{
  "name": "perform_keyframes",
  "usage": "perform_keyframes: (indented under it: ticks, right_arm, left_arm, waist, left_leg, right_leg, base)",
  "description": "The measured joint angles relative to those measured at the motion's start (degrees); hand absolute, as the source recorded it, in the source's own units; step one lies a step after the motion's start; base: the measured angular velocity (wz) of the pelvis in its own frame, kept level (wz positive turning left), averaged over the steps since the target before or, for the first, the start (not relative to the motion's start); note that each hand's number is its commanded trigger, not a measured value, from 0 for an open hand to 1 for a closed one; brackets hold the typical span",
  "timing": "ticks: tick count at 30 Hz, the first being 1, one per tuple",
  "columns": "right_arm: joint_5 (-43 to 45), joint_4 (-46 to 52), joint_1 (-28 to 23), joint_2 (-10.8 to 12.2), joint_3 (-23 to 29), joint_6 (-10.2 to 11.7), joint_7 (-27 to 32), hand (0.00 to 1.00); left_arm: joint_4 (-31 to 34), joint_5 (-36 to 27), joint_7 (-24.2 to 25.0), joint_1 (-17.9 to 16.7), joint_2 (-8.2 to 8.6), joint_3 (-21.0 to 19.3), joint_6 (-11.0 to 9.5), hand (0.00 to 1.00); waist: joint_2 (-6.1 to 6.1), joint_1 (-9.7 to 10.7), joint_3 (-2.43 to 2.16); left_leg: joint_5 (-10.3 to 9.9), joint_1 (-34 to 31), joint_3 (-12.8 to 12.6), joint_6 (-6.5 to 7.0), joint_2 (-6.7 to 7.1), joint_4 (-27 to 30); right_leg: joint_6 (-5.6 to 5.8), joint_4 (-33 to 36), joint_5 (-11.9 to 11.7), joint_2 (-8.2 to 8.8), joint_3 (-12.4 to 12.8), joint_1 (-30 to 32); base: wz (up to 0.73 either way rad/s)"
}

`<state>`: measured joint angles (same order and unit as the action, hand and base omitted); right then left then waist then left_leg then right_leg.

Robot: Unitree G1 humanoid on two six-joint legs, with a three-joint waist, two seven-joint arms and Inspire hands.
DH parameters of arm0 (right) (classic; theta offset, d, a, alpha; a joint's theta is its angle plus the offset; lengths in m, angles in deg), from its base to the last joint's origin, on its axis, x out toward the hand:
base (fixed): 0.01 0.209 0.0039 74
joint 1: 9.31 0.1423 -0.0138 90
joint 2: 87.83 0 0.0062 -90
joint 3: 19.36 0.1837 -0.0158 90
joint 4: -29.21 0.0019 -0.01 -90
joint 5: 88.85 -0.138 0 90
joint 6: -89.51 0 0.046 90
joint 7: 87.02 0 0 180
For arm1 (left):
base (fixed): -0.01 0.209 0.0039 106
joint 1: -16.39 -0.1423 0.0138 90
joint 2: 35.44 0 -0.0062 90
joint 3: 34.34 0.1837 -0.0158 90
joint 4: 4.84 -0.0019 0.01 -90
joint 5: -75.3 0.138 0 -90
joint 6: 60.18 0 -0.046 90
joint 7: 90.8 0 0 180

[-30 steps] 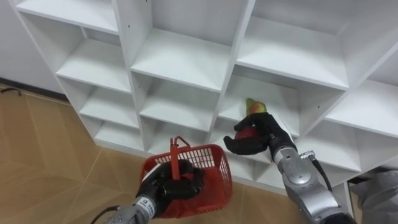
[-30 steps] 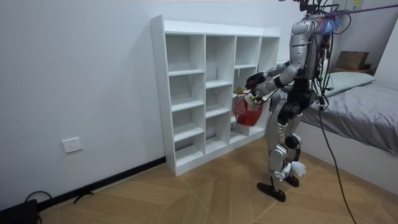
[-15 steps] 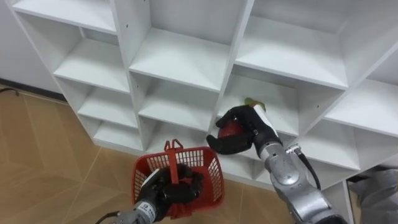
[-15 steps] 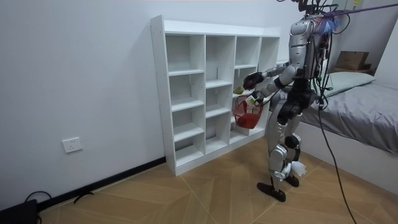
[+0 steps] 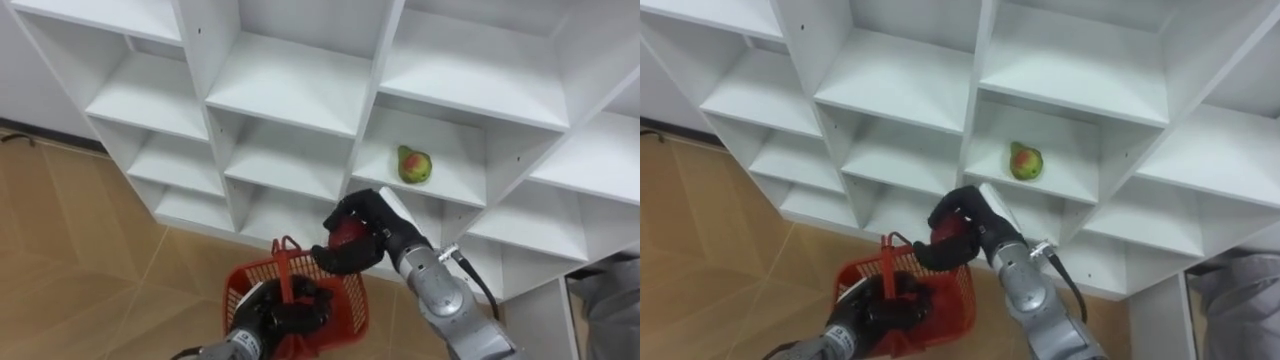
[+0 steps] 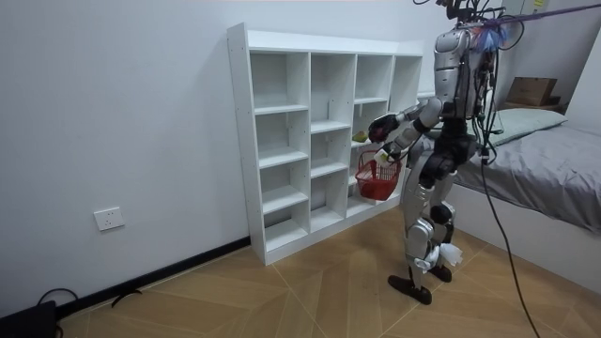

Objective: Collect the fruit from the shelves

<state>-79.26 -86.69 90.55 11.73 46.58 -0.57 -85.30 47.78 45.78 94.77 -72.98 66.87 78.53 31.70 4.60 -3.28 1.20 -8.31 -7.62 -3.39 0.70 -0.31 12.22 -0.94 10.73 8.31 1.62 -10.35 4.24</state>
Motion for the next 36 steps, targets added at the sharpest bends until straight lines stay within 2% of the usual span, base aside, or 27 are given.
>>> perform_keyframes:
  ticks: [9, 21, 22, 23, 24, 25, 36]
  right_arm:
    - [-0.04, -0.03, 0.00, 0.28, -0.43, 0.00, 0.00, 1.00]
    - [0.09, -0.01, 0.00, 1.08, -1.65, 0.00, -0.08, 1.00]
    - [0.17, 0.00, -0.01, 1.12, -1.66, 0.00, -0.08, 0.96]
    - [0.23, -0.01, -0.01, 1.21, -1.68, 0.00, -0.07, 0.73]
    - [0.23, -0.01, -0.01, 1.39, -1.68, 0.00, -0.06, 0.56]
    - [0.18, -0.01, -0.01, 1.54, -1.68, 0.00, -0.05, 0.00]
    - [-0.13, -0.68, -0.02, 1.57, -1.65, 0.00, 0.00, 0.00]
  left_arm:
    - [0.00, -0.01, -0.06, 1.67, 0.43, 0.43, -0.01, 1.00]
    - [0.00, 0.34, -0.07, 1.76, 0.56, 1.64, -0.01, 1.00]
    - [-0.01, 0.34, -0.09, 1.76, 0.60, 1.63, -0.01, 1.00]
    - [-0.27, 0.33, -0.14, 1.91, 0.79, 1.55, -0.02, 1.00]
    - [-0.94, 0.33, -0.25, 2.23, 1.07, 1.53, -0.02, 1.00]
    - [-1.04, 0.27, -0.37, 2.26, 1.12, 1.54, -0.02, 1.00]
    - [-3.26, 0.35, -0.43, 2.87, 1.12, 1.59, -0.03, 1.00]
  waist:
    - [-0.34, -0.01, 0.00]
    - [-0.55, -0.06, 0.03]
    - [-0.58, -0.06, 0.03]
    - [-0.64, -0.16, 0.04]
    - [-0.70, -0.20, 0.02]
    - [-0.71, -0.19, 0.02]
    - [-0.68, -0.08, 0.04]
  left_leg:
    - [0.01, 0.02, 0.02, 0.00, -0.01, 0.10]
    - [0.00, -0.08, 0.12, 0.01, -0.01, 0.29]
    - [0.00, -0.07, 0.13, 0.00, -0.01, 0.29]
    - [0.00, -0.06, 0.13, 0.00, -0.01, 0.29]
    - [0.01, -0.05, 0.12, 0.00, -0.01, 0.30]
    - [0.01, -0.04, 0.13, 0.00, -0.02, 0.31]
    - [0.02, -0.23, 0.07, 0.03, 0.04, 0.56]
  right_leg:
    - [-0.01, 0.18, -0.01, 0.06, -0.43, -0.06]
    - [-0.01, 0.30, -0.01, 0.08, -0.54, -0.04]
    - [-0.01, 0.31, -0.01, 0.08, -0.54, -0.04]
    - [-0.01, 0.40, -0.01, 0.08, -0.53, 0.00]
    - [-0.01, 0.50, -0.01, 0.09, -0.52, 0.04]
    - [-0.01, 0.55, -0.01, 0.09, -0.49, 0.07]
    - [0.00, 0.98, 0.00, 0.22, -0.46, 0.35]
  base:
    - [0.00]
    - [0.00]
    - [0.00]
    - [0.00]
    - [0.00]
    - [0.00]
    - [0.00]
